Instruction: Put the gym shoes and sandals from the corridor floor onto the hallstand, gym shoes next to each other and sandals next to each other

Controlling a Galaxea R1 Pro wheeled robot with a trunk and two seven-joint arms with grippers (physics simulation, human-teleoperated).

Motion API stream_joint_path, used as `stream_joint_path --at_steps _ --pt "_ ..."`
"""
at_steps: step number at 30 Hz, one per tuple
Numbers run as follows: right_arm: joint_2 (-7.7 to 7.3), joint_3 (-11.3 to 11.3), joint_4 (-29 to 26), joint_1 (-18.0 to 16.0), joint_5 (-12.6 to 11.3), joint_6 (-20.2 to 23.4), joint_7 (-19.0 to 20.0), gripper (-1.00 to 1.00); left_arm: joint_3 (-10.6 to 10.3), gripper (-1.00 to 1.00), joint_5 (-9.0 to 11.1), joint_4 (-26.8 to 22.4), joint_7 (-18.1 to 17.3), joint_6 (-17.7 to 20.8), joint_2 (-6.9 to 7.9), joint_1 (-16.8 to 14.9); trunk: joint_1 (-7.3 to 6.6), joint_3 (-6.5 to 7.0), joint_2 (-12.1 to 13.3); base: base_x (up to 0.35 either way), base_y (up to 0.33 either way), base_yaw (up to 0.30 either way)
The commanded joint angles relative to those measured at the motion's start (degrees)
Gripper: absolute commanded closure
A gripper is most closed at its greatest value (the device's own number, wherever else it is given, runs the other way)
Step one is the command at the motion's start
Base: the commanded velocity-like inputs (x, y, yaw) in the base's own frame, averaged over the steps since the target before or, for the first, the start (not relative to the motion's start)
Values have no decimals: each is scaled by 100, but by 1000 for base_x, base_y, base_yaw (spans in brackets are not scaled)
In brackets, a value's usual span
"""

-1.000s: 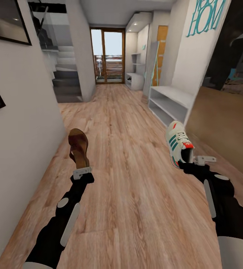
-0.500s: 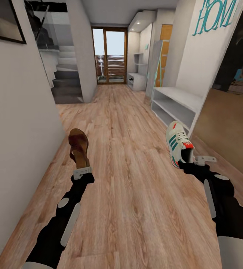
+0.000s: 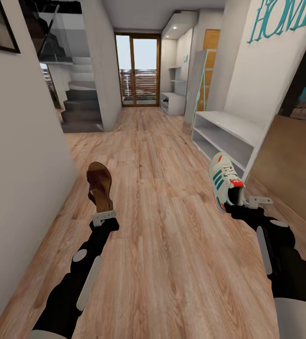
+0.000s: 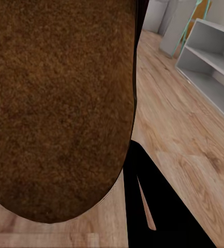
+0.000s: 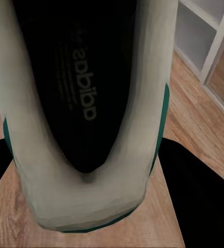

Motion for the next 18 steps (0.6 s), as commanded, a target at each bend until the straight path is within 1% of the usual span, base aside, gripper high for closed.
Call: stream_joint_path --at_steps 1,18 --pt "0 -7 -7 -4 30 28 37 100 -11 100 32 -11 40 33 2 -2 2 -5 -2 345 0 0" --pt "0 -6 -6 -4 48 28 23 100 -11 100 32 -11 41 37 2 -3 2 -4 -2 345 0 0"
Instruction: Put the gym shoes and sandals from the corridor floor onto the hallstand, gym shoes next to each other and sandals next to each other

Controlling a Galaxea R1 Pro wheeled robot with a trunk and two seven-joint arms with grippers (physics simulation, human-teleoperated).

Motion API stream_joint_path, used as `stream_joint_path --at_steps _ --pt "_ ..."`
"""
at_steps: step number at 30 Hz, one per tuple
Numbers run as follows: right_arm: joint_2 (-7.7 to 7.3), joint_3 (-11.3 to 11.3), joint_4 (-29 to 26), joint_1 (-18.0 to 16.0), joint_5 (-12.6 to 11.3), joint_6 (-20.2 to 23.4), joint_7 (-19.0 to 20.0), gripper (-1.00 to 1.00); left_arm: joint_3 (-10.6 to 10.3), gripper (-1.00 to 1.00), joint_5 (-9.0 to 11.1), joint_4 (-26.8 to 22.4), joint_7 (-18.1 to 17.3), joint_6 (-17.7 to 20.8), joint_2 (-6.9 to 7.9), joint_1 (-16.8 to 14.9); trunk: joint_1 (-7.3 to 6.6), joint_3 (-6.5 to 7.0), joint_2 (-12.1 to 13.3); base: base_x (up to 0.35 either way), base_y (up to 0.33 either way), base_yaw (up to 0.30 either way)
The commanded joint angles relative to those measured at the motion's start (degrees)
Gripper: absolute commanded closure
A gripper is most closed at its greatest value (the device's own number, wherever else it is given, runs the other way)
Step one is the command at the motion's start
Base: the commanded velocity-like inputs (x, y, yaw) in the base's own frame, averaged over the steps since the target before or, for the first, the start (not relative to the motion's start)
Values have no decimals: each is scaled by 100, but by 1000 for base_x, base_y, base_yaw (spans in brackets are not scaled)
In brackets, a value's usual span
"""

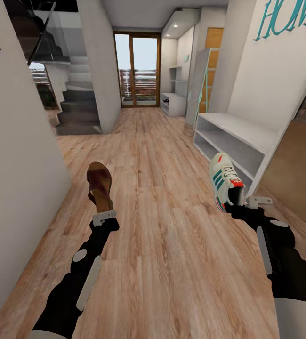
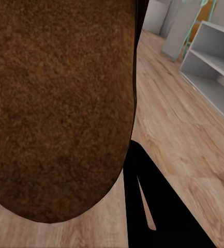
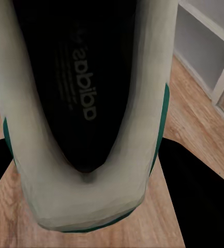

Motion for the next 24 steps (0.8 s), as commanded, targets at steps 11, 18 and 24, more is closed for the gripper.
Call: stream_joint_path --at_steps 11,18,24 --pt "0 -7 -8 -4 32 28 23 100 -11 100 32 -11 38 39 -6 -1 2 80 -2 345 0 0" --pt "0 -7 -8 -4 32 28 23 100 -11 100 32 -11 39 39 -7 -1 2 86 -2 345 0 0" --pt "0 -7 -8 -4 32 28 23 100 -11 100 32 -11 38 39 -7 -1 2 87 -2 345 0 54"
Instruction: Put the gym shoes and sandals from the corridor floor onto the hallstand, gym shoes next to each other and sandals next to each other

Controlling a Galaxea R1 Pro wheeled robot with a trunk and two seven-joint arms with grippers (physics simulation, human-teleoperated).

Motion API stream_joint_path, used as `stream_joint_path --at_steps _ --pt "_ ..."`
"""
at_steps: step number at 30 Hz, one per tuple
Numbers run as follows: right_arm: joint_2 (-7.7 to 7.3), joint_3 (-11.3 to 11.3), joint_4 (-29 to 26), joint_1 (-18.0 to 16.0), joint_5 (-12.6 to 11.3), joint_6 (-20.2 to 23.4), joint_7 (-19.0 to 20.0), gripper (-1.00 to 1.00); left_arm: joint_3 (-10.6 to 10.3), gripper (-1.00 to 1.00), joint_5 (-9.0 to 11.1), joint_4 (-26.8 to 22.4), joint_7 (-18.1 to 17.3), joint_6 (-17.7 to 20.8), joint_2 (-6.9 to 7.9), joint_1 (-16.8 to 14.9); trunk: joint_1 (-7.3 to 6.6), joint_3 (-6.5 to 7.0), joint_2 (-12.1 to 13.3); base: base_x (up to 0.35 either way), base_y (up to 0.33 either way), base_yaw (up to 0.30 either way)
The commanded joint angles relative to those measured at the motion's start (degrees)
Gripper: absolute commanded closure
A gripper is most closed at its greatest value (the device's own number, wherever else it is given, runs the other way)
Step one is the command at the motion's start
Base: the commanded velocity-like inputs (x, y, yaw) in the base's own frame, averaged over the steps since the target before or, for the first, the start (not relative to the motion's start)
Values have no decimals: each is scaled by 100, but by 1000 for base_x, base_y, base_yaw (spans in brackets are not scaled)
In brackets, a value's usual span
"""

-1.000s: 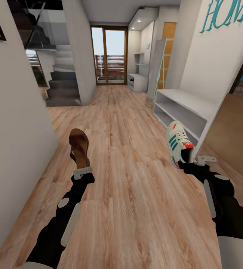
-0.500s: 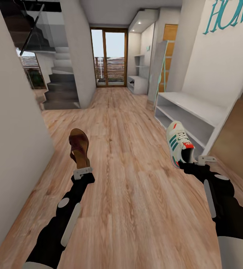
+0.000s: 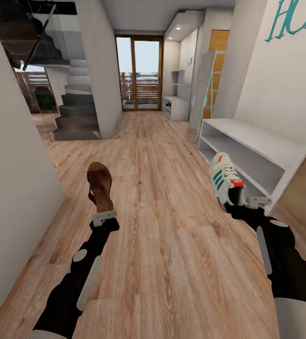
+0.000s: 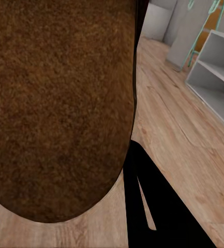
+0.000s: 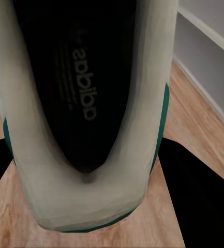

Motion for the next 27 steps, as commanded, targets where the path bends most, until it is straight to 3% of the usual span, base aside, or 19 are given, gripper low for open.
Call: stream_joint_path --at_steps 1,27 --pt "0 -7 -9 -3 27 29 37 100 -12 100 32 -9 39 33 1 -3 2 -5 -2 345 0 228" --pt "2 2 -9 -3 16 29 54 100 -21 100 32 -9 39 33 1 -5 2 -5 -2 345 0 24"
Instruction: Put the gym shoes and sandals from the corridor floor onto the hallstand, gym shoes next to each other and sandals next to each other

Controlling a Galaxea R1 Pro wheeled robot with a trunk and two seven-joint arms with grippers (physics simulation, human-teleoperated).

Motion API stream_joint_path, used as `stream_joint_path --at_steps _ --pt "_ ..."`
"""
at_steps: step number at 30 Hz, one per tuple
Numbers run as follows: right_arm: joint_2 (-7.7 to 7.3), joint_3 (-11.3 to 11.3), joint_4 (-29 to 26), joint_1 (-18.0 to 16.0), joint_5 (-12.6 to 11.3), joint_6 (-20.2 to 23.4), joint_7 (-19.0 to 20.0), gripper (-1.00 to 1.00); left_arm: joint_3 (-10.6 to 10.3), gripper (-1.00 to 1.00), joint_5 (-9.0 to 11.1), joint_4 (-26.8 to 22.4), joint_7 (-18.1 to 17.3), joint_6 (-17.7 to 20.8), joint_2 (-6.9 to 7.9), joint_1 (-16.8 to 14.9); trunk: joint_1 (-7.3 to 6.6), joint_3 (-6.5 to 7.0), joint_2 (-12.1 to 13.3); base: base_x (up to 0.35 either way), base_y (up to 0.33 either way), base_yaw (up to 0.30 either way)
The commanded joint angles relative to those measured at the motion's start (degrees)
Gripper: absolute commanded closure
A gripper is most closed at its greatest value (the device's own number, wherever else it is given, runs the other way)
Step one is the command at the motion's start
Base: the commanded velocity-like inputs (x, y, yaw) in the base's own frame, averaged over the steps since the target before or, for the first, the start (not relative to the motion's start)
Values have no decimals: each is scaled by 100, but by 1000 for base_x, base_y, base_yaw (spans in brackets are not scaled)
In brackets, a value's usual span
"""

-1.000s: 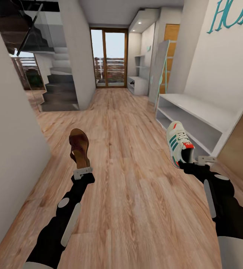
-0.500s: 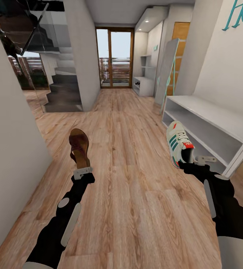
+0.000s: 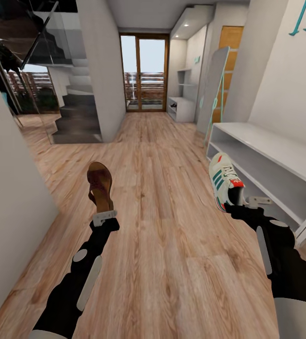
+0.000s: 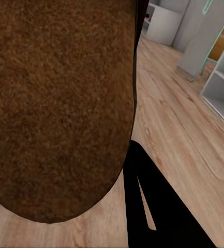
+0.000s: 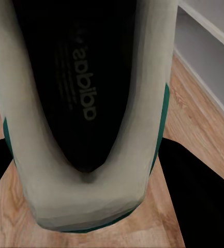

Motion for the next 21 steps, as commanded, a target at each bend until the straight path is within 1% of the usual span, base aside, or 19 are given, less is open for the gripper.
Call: stream_joint_path --at_steps 1,7,12,21 --pt "1 -7 -7 -4 31 28 36 100 -11 100 32 -11 39 33 2 -2 2 -5 -2 345 0 0" --pt "2 -7 -7 -4 29 28 31 100 -11 100 32 -12 39 33 2 -1 2 -5 -2 345 0 14" --pt "0 -7 -7 -4 30 28 28 100 -10 100 32 -17 39 33 2 -3 2 -5 -2 345 0 163" --pt "-2 -7 -7 -4 27 28 28 100 -11 100 32 -19 39 33 2 -1 2 -5 -2 345 0 9"
